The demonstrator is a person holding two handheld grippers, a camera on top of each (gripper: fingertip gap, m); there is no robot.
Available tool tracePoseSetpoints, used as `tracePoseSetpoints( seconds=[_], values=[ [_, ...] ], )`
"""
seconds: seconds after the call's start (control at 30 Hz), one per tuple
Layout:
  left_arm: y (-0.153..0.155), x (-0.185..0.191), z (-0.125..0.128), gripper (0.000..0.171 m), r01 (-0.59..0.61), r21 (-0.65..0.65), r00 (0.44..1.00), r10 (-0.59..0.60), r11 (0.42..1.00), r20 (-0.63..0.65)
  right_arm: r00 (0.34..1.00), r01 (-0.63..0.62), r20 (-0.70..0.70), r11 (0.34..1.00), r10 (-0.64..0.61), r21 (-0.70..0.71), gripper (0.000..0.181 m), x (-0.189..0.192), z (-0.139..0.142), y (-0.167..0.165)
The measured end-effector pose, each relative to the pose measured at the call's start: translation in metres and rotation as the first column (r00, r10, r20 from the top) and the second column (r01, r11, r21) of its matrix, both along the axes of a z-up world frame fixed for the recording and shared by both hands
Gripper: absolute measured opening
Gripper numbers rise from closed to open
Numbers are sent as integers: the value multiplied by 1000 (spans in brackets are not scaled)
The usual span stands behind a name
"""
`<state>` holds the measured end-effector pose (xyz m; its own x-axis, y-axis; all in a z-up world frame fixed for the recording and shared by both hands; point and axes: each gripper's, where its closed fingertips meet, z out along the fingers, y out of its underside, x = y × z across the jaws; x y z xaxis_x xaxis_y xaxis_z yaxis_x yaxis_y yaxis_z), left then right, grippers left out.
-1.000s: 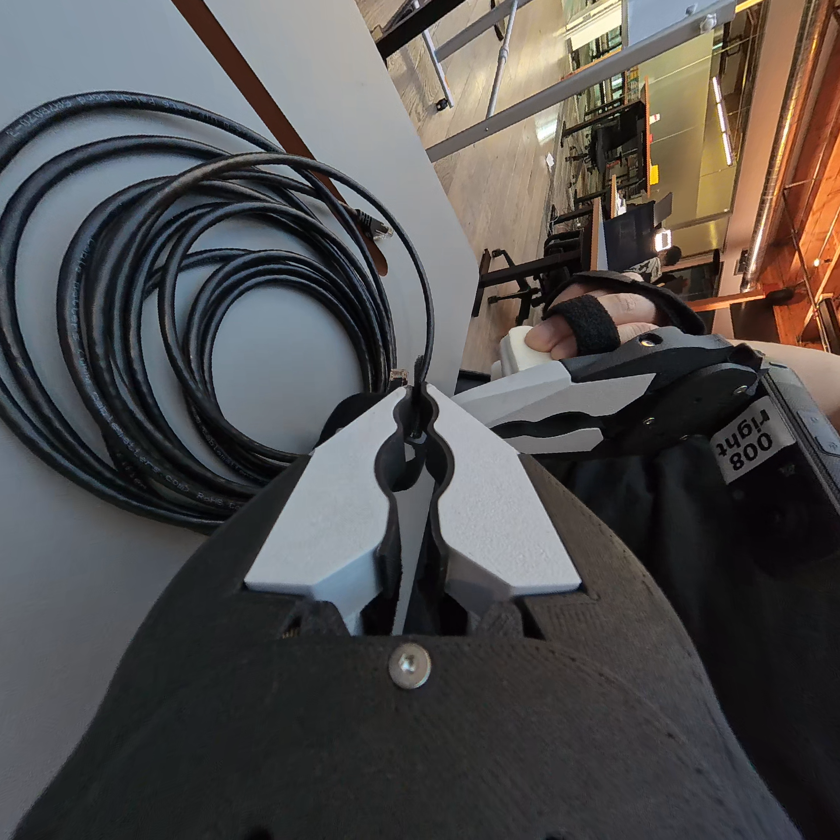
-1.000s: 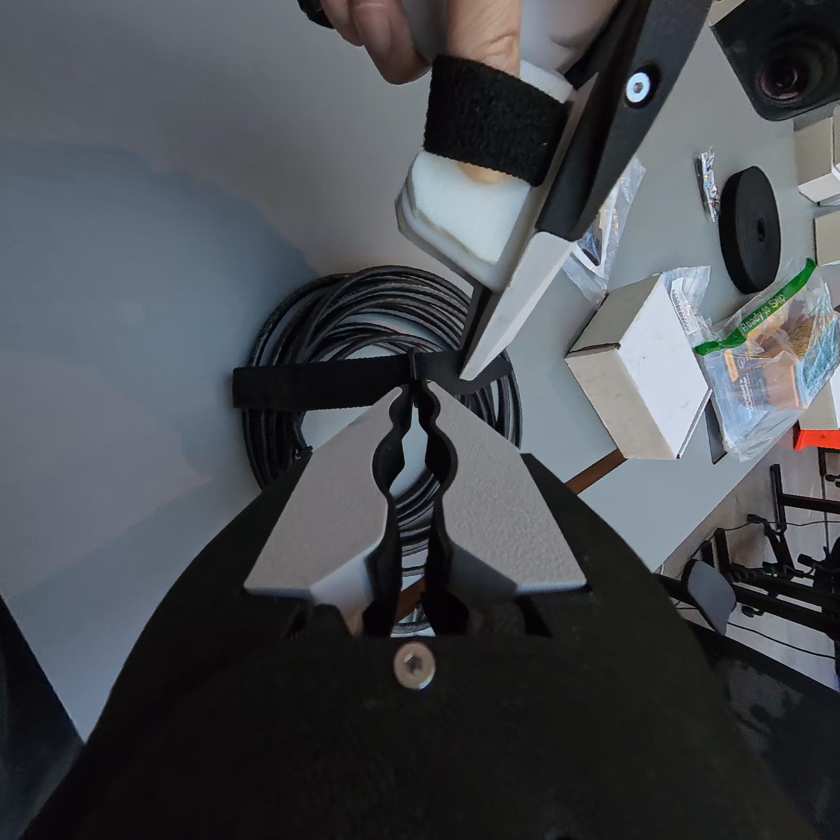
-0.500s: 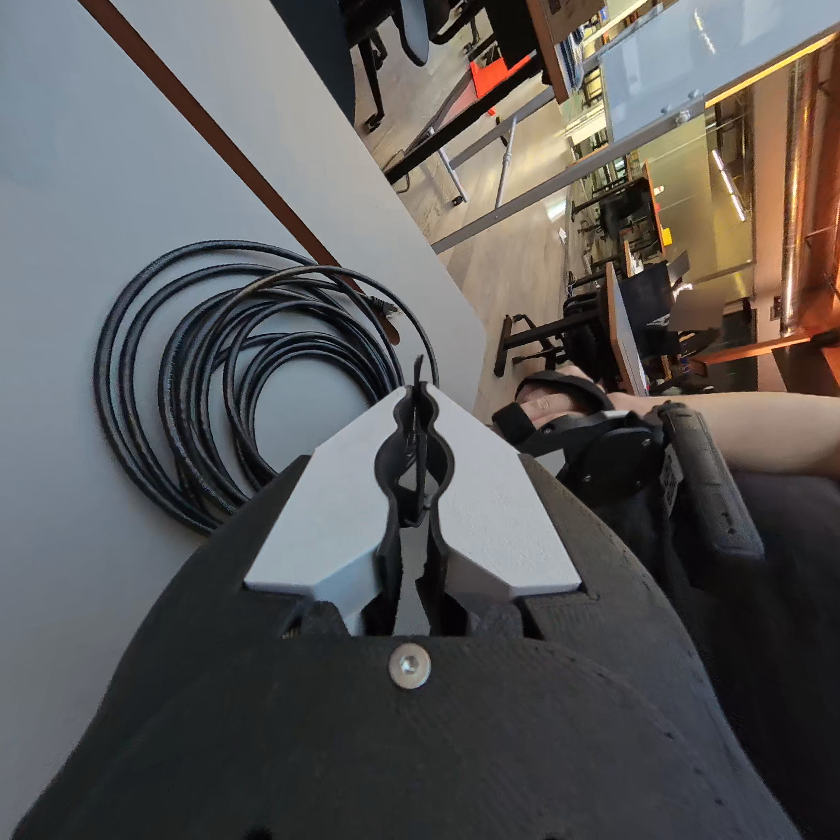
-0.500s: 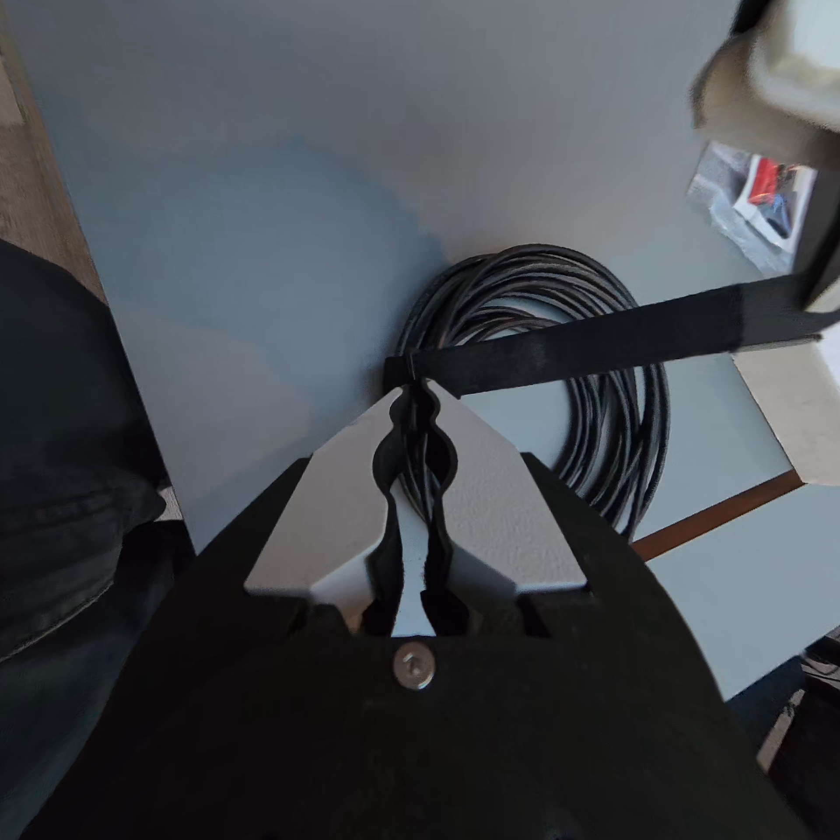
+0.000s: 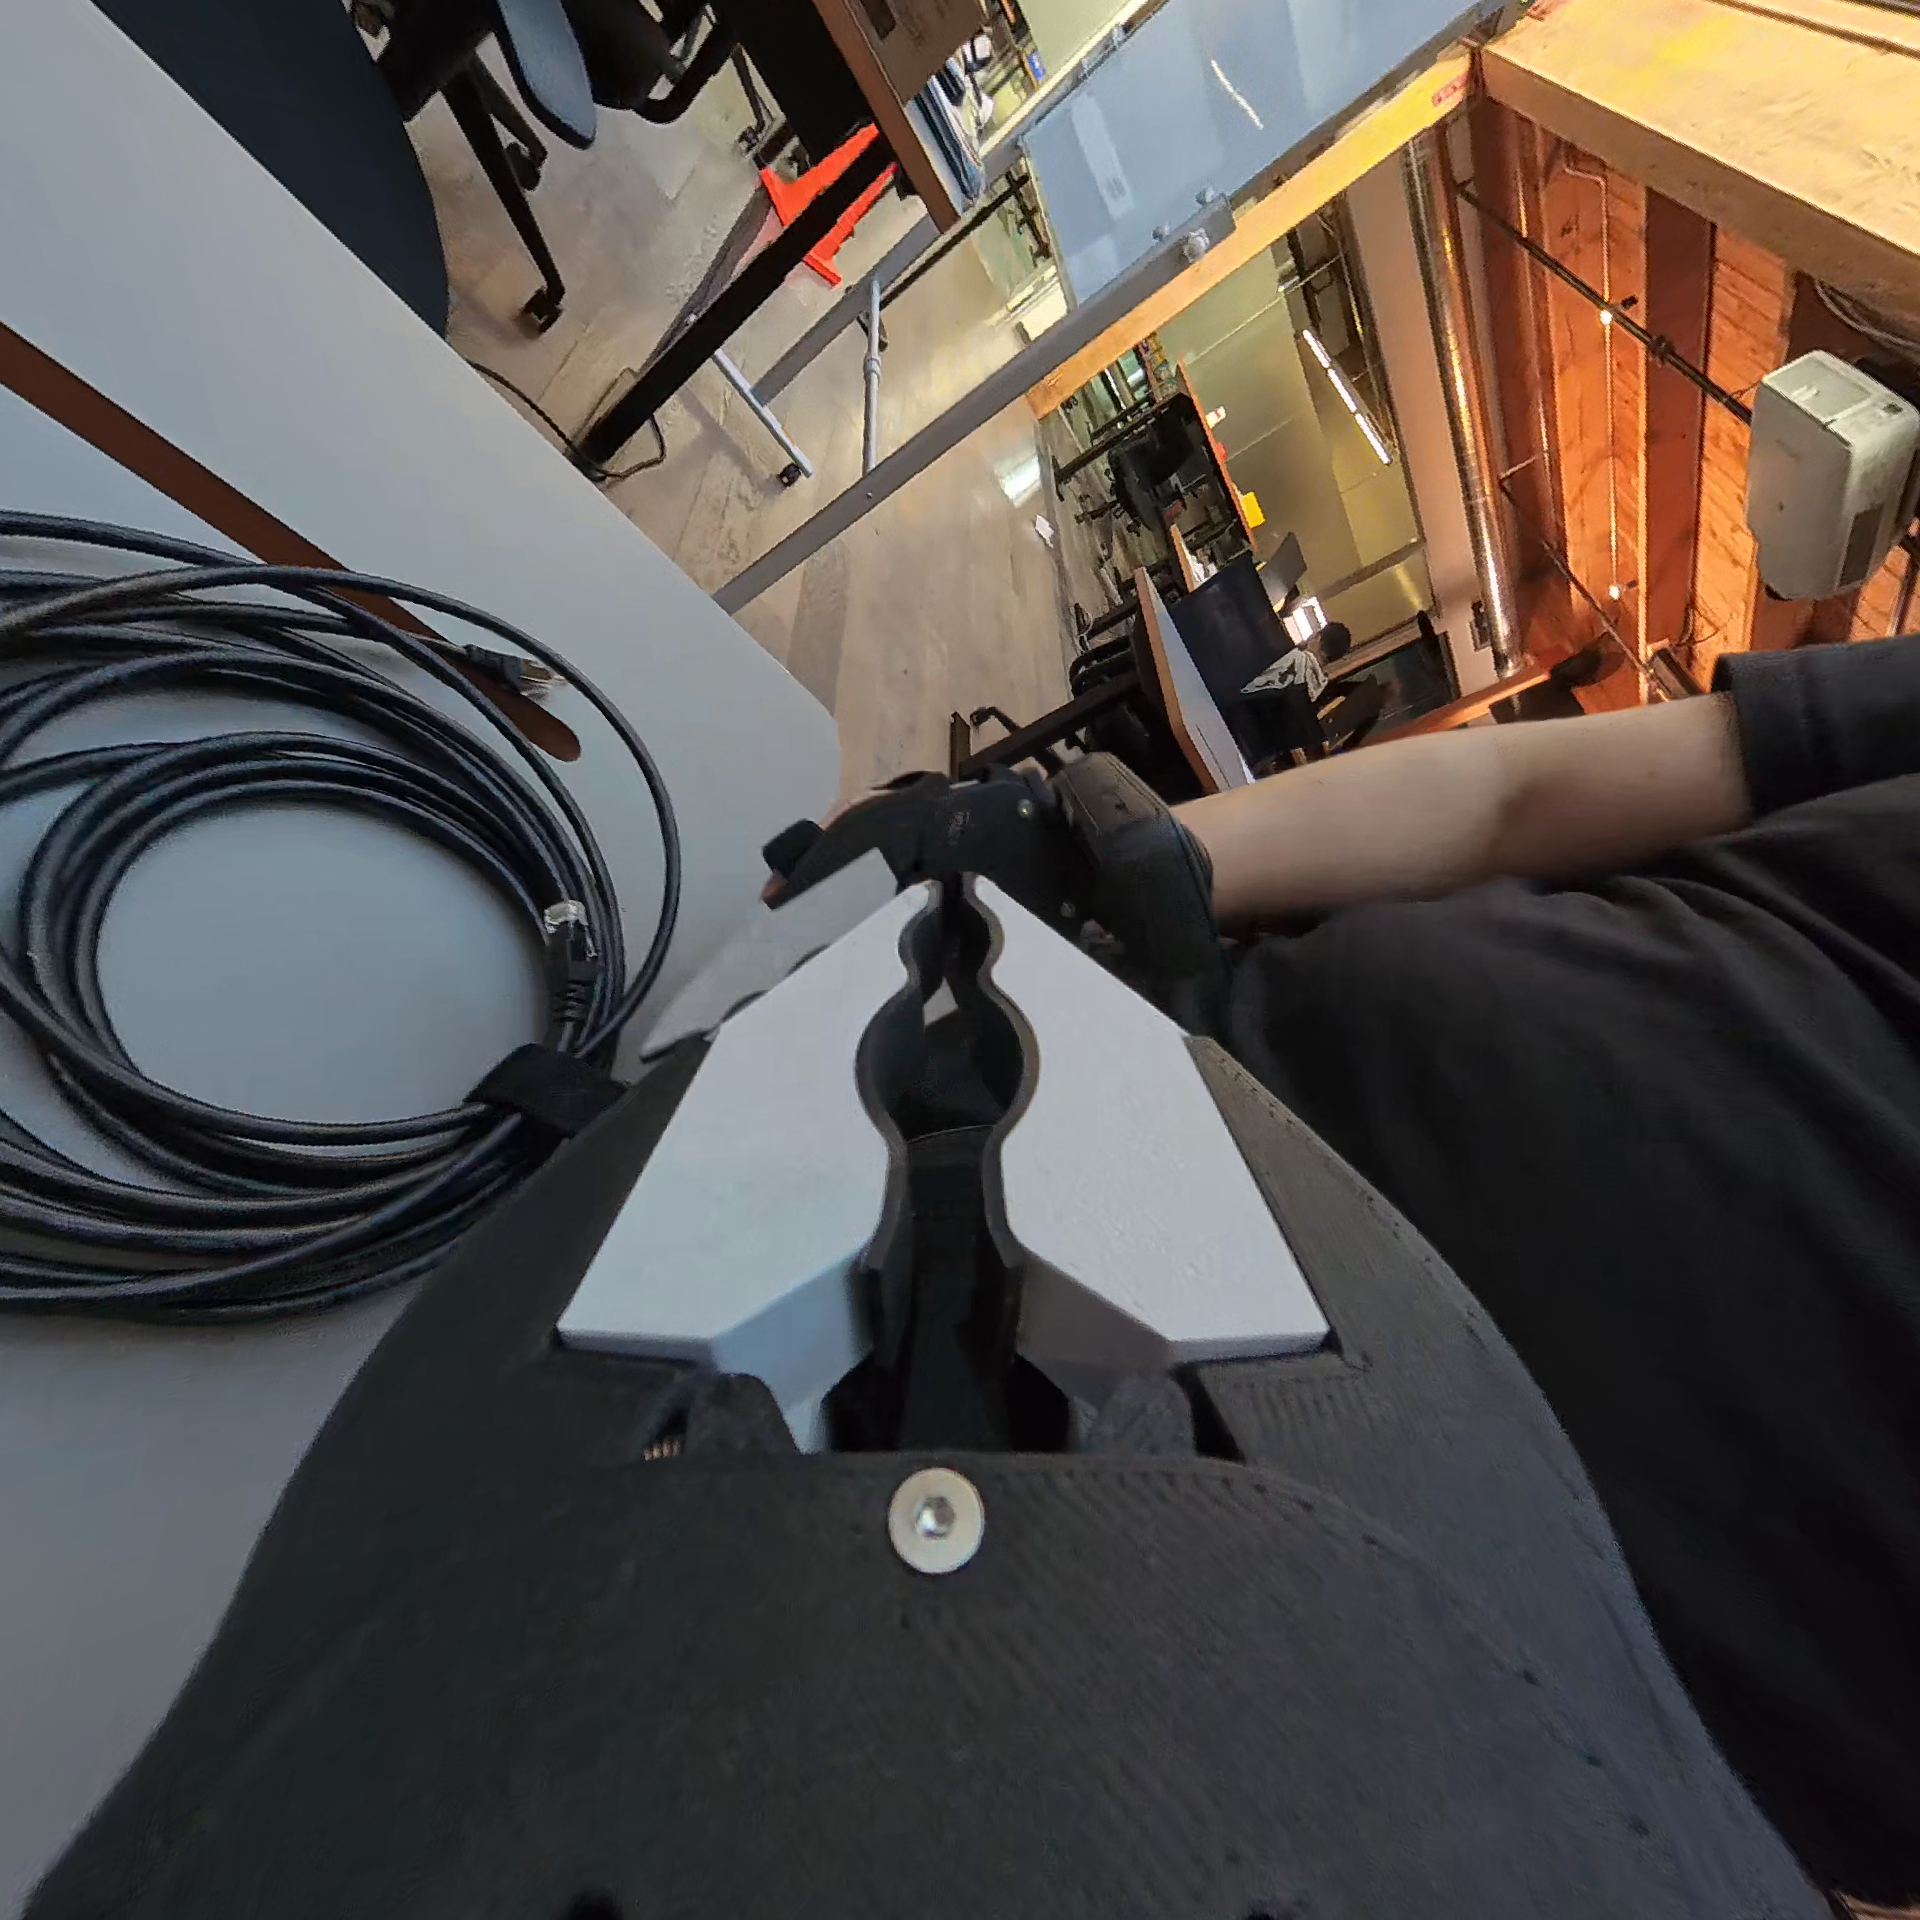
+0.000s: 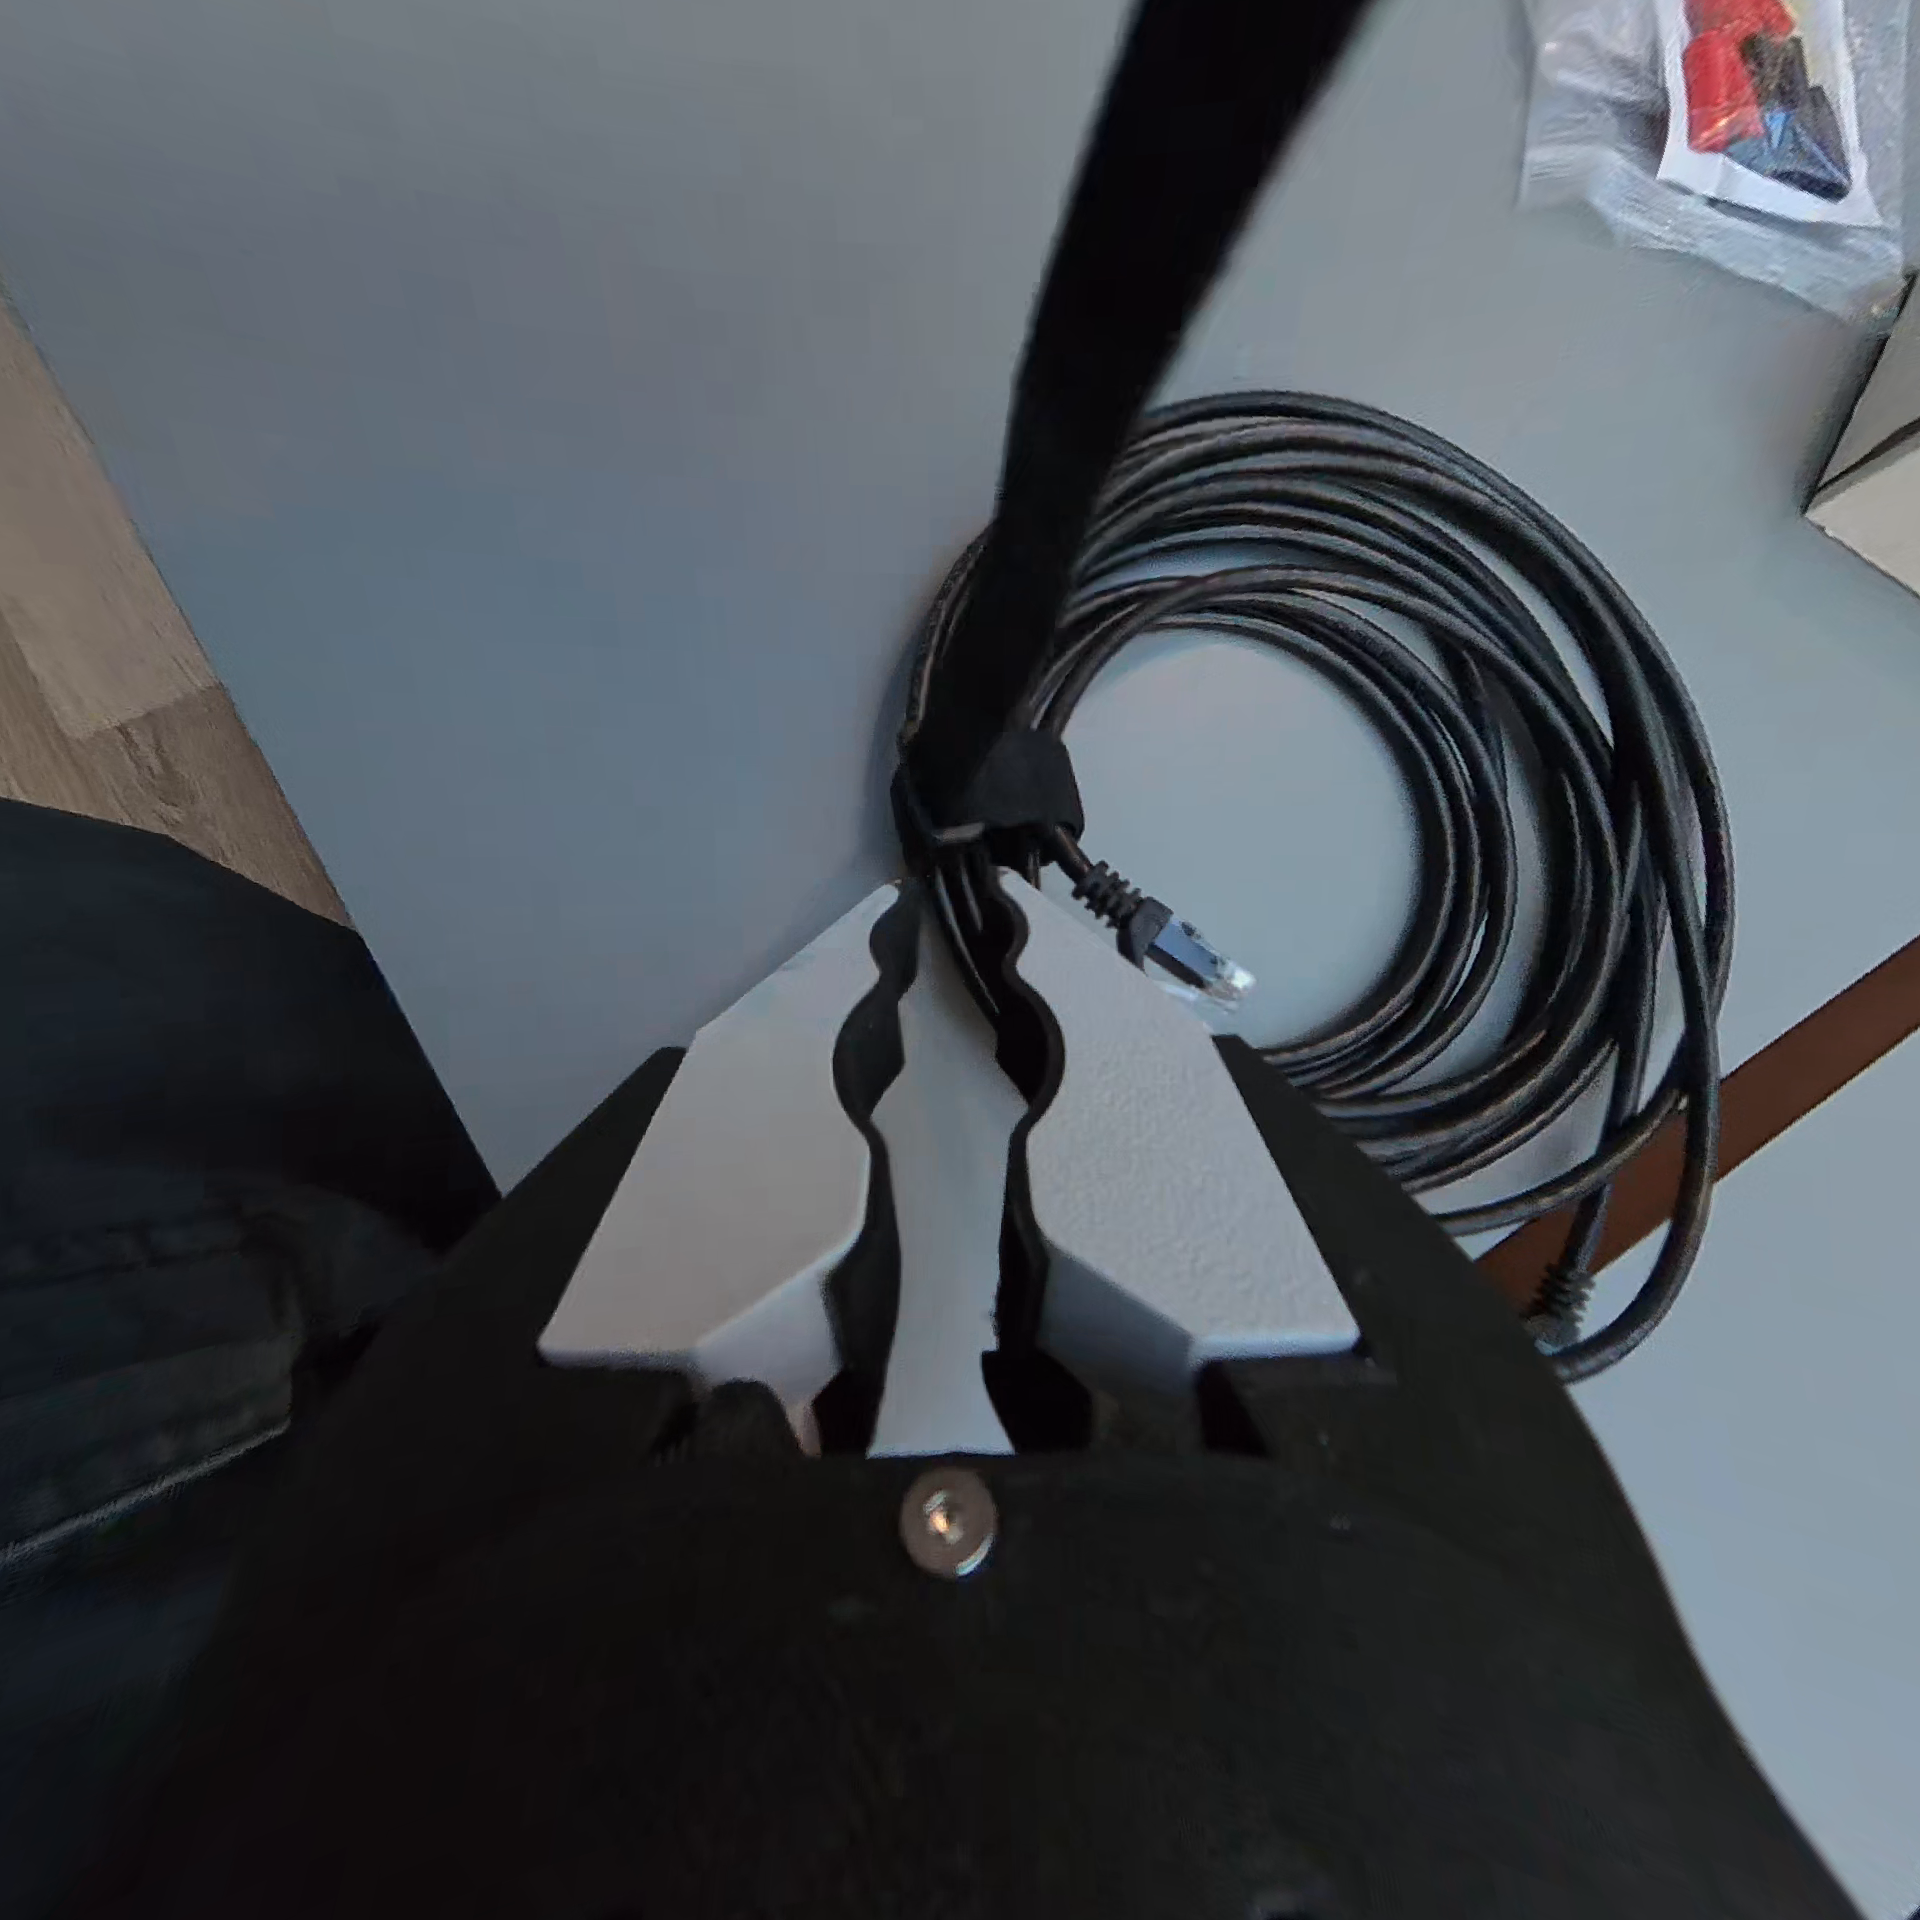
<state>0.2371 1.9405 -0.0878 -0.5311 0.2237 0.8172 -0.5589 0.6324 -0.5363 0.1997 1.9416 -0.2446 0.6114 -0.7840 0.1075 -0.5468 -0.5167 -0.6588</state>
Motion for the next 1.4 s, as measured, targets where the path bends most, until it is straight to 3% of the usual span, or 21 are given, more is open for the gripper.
tracePoseSetpoints(
  seconds=[0.17,0.4,0.6,0.77,0.9,1.1,1.4],
  values=[
    [30,-32,-2,0,3,-9,1000,-3,1000,-25,1000,-3,-13,991,5,137,23,-10,10,-3],
    [75,-78,-24,0,-7,44,1000,8,999,-28,997,-46,-45,970,59,237,25,-15,13,15],
    [88,-94,-34,0,-79,47,994,82,996,-70,988,-143,60,990,142,8,47,-7,-4,8],
    [88,-93,-28,0,-122,46,991,124,991,-43,949,-196,201,954,242,-226,39,8,-4,5],
    [86,-91,-25,0,-123,51,992,124,991,-21,927,-265,212,941,309,-211,25,2,-1,23],
    [79,-88,-16,0,-130,25,991,130,991,1,927,-256,198,924,318,-285,23,7,-9,21],
    [67,-64,18,0,-154,-58,987,157,986,41,957,-152,197,947,213,-282,53,15,-7,7]
  ],
)
